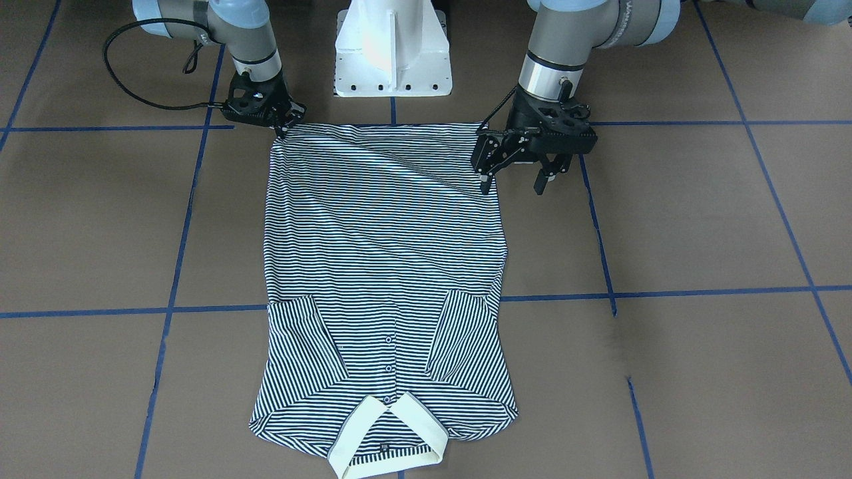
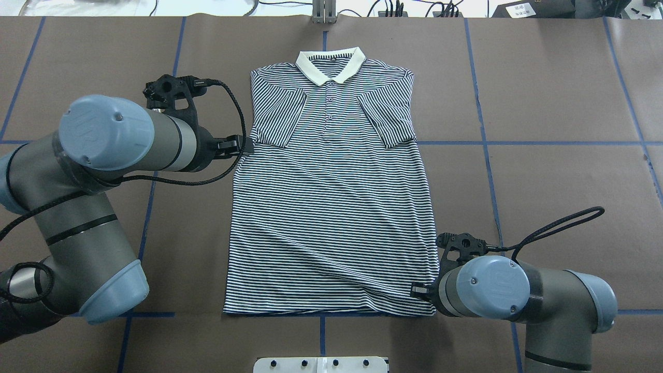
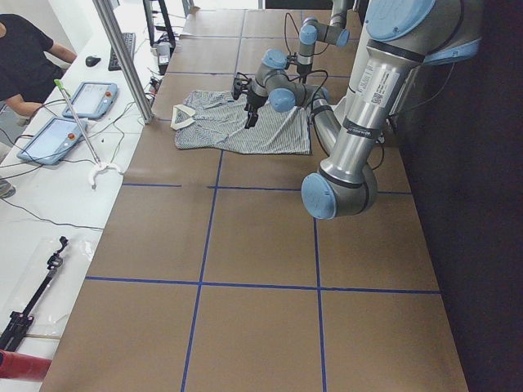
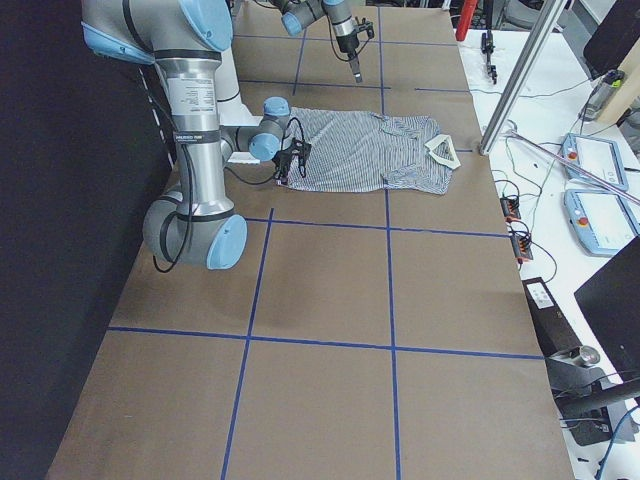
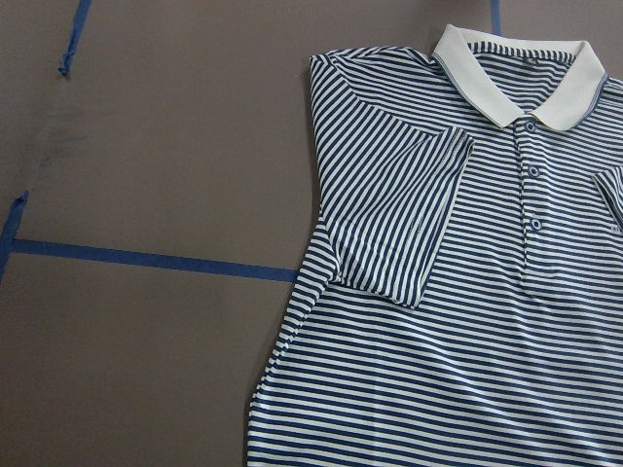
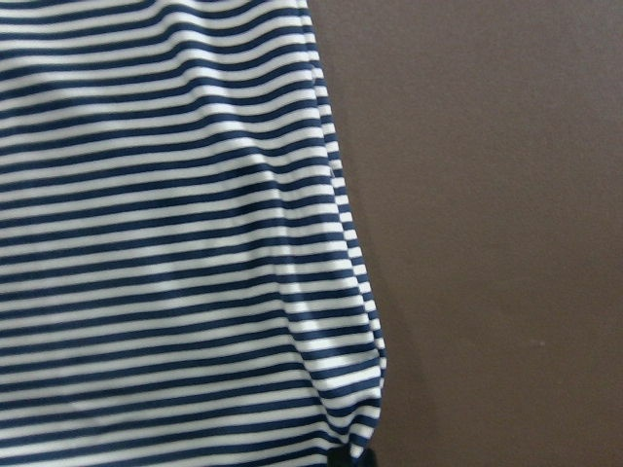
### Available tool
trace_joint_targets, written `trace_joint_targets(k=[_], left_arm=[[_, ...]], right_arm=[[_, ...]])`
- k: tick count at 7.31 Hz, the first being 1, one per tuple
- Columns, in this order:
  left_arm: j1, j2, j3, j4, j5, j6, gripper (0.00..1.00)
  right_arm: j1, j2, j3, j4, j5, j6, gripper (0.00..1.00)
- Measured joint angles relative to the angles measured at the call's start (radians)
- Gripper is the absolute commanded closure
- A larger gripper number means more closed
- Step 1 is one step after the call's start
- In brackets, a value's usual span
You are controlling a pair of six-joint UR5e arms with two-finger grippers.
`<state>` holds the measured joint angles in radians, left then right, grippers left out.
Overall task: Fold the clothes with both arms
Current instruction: 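Move both grippers down to the shirt's side edges near the hem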
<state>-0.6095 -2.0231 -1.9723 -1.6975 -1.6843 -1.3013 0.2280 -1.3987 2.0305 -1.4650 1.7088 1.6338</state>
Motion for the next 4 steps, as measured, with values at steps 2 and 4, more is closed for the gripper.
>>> trace_joint_targets(k=[2,4], left_arm=[[0.033,0.020,-0.006,0.004,-0.004,-0.123,0.00],[0.174,0.047,-0.015,0.024,0.024,-0.342,0.01]], right_arm=[[0.000,0.006,0.021,0.002,-0.001,0.010,1.00],[0.010,0.009,0.064,0.008,-0.007,0.009,1.00]])
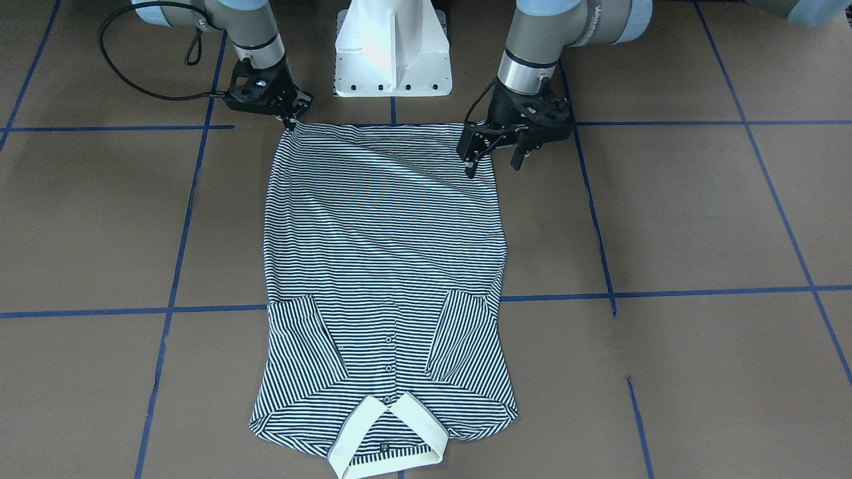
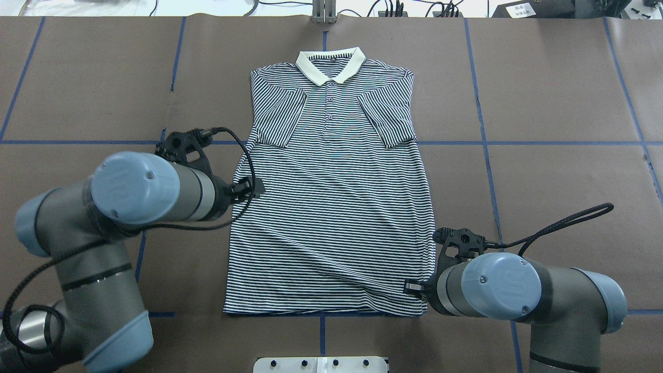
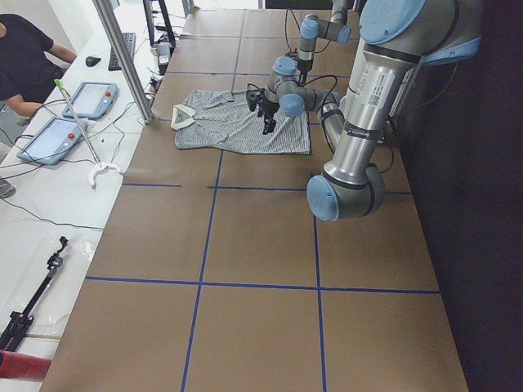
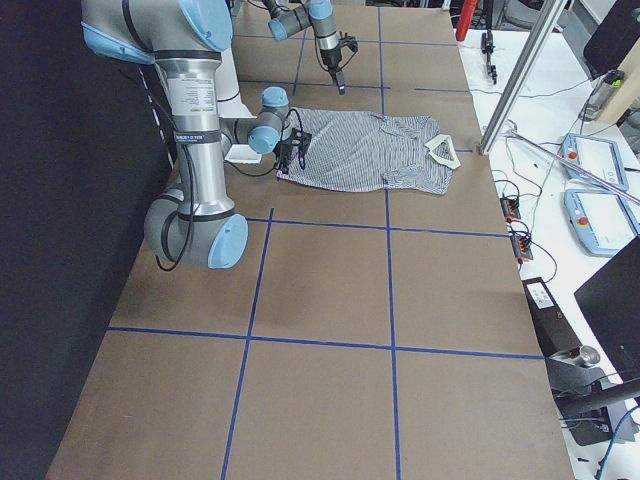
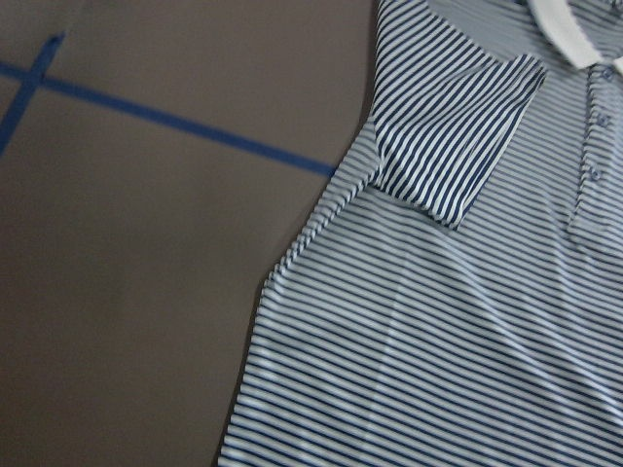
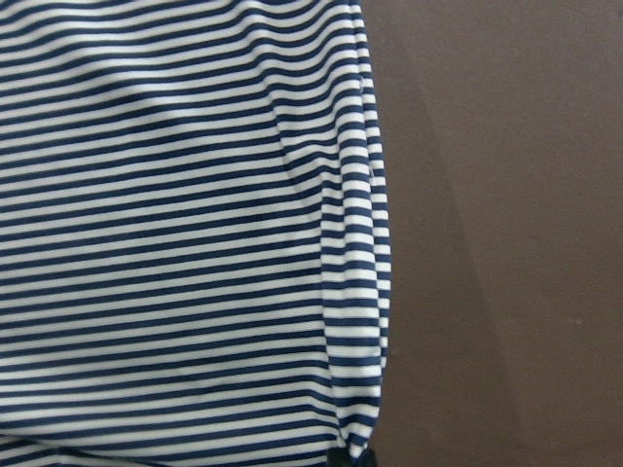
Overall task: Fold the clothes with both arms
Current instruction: 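Move both grippers down to the shirt's side edges near the hem, then grasp the hem corners with both grippers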
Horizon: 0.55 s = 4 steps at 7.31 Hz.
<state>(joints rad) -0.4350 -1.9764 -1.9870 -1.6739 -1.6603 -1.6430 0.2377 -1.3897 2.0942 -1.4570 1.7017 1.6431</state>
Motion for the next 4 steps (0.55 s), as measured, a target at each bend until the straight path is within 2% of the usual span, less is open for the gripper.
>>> trace_joint_targets(k=[4], left_arm=[[0.229,0.077,-0.010,0.088,0.110,-0.220,0.01]], right_arm=[[0.008,0.025,0.036,0.005,-0.030,0.002,1.00]])
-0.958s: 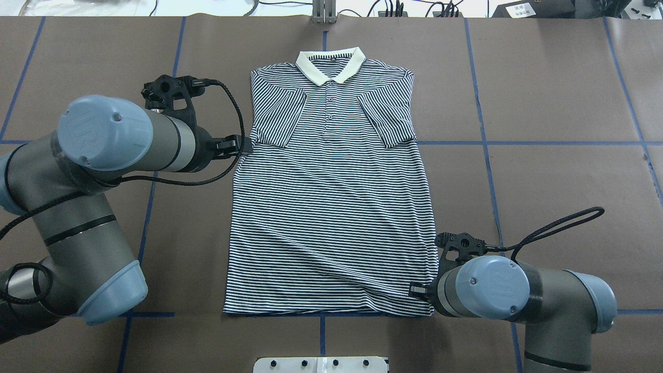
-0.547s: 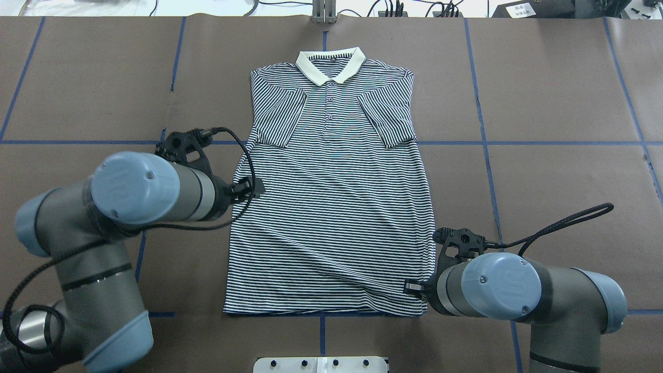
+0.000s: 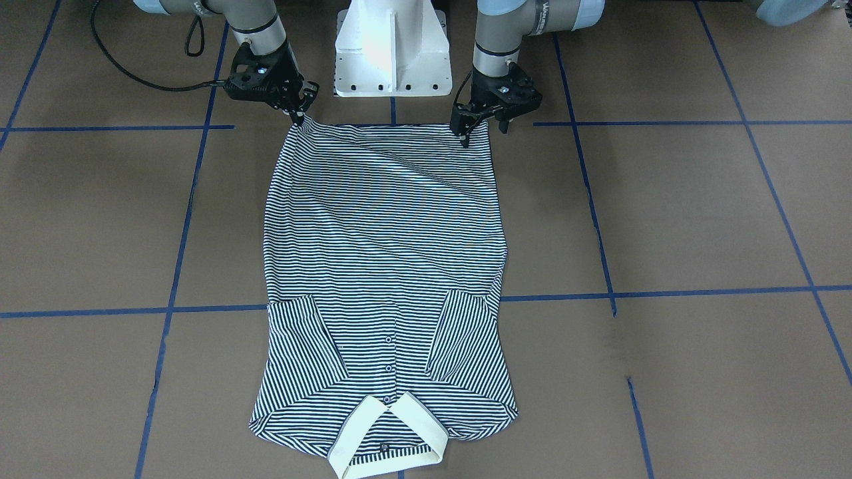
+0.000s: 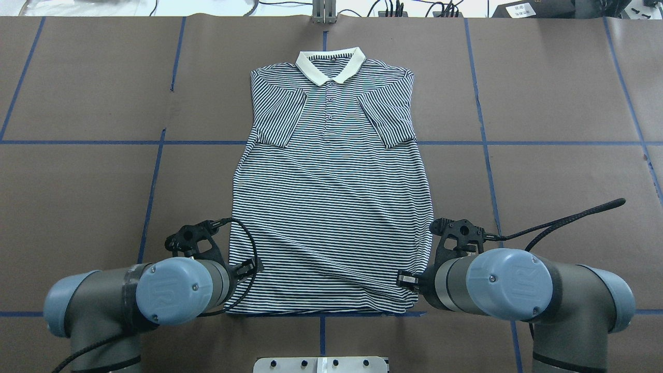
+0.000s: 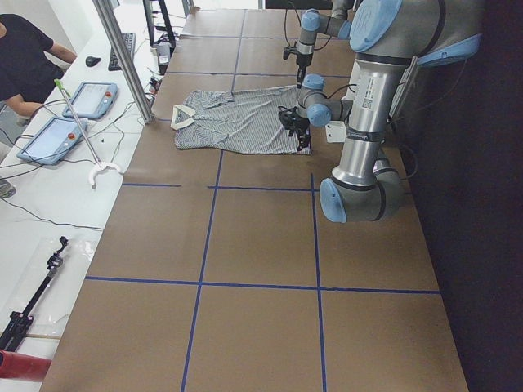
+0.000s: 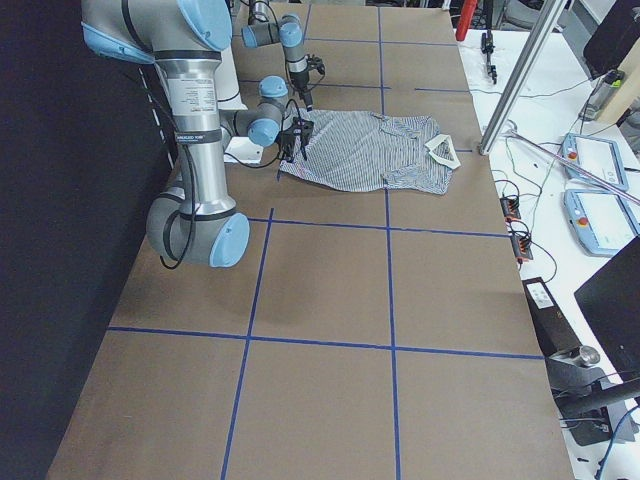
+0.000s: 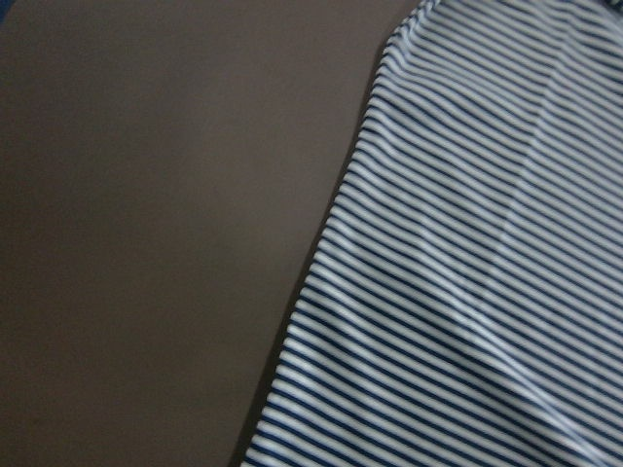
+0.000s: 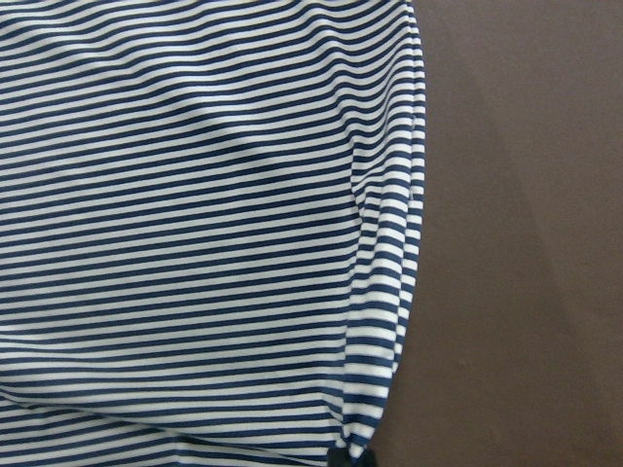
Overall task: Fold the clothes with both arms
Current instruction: 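Grasp the hem corners with both grippers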
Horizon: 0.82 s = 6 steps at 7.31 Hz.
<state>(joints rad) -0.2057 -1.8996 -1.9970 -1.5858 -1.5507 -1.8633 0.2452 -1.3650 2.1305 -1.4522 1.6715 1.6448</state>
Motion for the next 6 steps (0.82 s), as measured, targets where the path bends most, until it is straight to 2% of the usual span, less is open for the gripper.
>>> trace_joint_targets(k=[3,4,5,6], left_arm=[[0.048,0.015,0.000,0.003,0.017,-0.043,0.06],[0.053,0.017,0.001,0.002,0.016,-0.043,0.19],[0.054,0.018,0.001,0.002,0.015,-0.044,0.46],[0.055,0.018,0.001,0.002,0.014,-0.044,0.69]], right_arm=[[0.003,0.010,0.000,0.000,-0.002,0.002,1.00],[0.007,0.010,0.000,0.000,-0.003,0.002,1.00],[0.009,0.010,0.001,0.000,-0.003,0.001,1.00],[0.010,0.010,0.002,0.000,-0.002,0.001,1.00]])
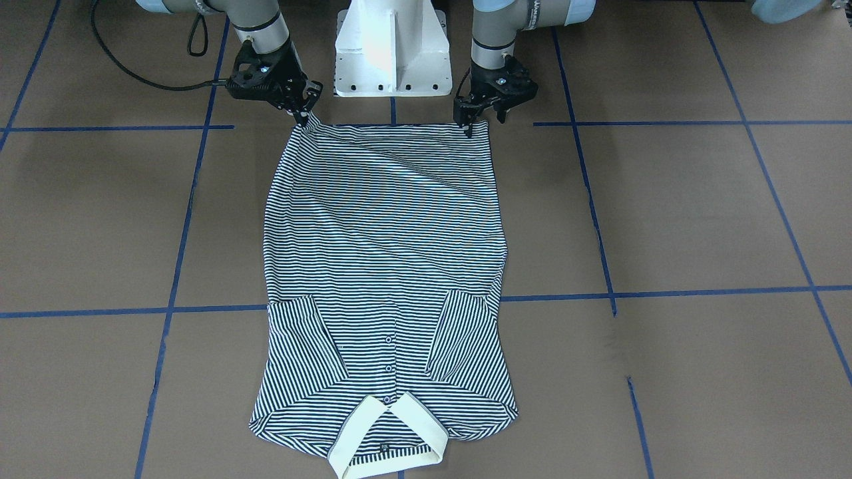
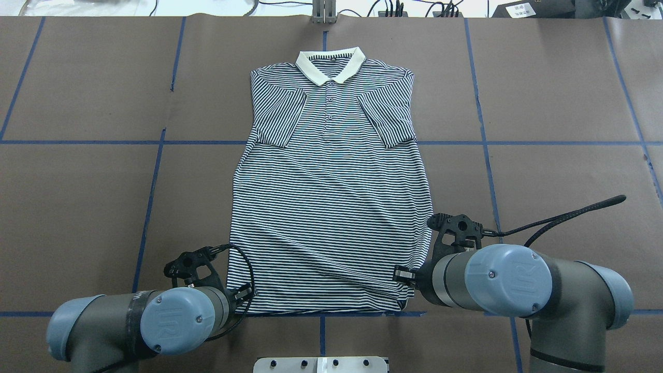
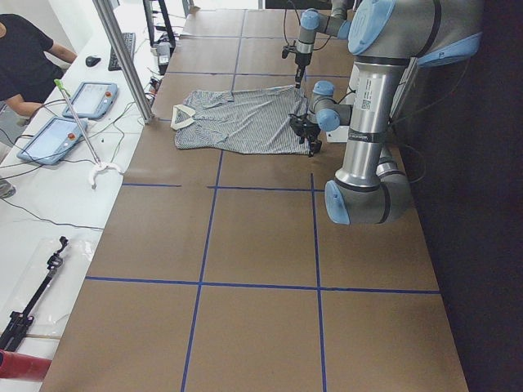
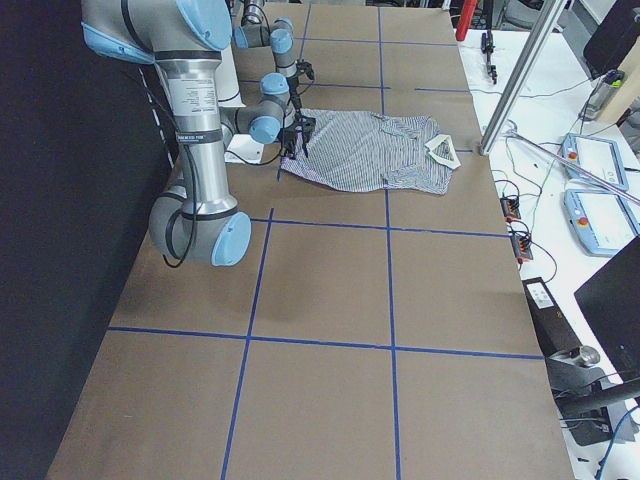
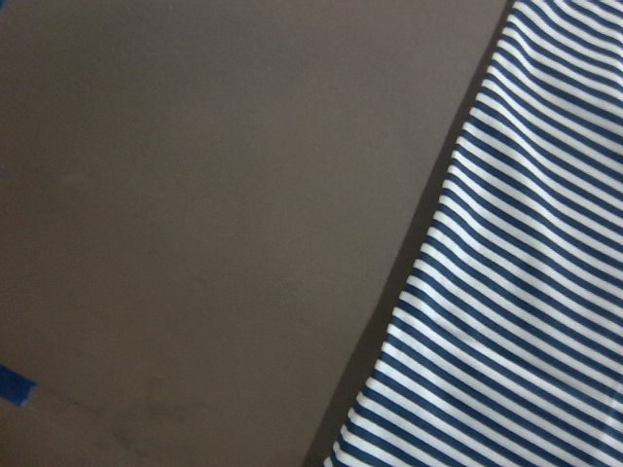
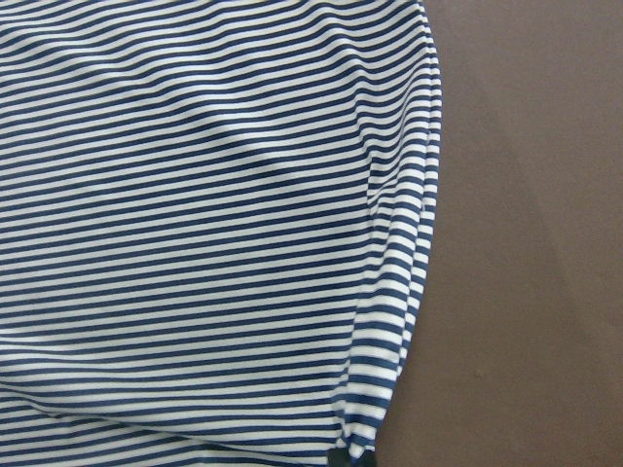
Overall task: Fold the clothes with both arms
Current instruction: 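Grasp the hem corners with both grippers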
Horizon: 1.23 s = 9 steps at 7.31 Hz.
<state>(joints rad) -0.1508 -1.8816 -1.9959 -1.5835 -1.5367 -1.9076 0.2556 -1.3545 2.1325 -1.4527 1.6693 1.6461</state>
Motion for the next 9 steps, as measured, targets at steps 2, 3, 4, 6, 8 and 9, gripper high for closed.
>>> trace_joint_targets(k=[2,3,4,6,8,9], left_arm=[[0.000,0.000,-0.001,0.000,0.000,0.001,0.98],[0.000,-0.002,-0.001,0.001,-0.001,0.002,1.00],[0.000,-0.005,-0.003,0.002,-0.001,0.002,1.00],[-0.002,-0.006,-0.017,0.005,-0.002,0.003,1.00],[-0.006,0.000,-0.075,0.056,-0.003,0.014,1.00],[-0.006,0.001,-0.132,0.119,-0.004,0.025,1.00]], right_arm=[[0.005,0.000,0.002,0.000,0.001,0.000,1.00],[0.007,0.000,0.005,0.000,0.003,0.000,1.00],[0.010,0.000,0.007,0.000,0.003,0.000,1.00],[0.016,-0.001,0.016,0.000,0.005,0.000,1.00],[0.021,-0.004,0.025,0.000,0.013,-0.001,1.00],[0.023,-0.008,0.040,-0.001,0.021,-0.001,1.00]])
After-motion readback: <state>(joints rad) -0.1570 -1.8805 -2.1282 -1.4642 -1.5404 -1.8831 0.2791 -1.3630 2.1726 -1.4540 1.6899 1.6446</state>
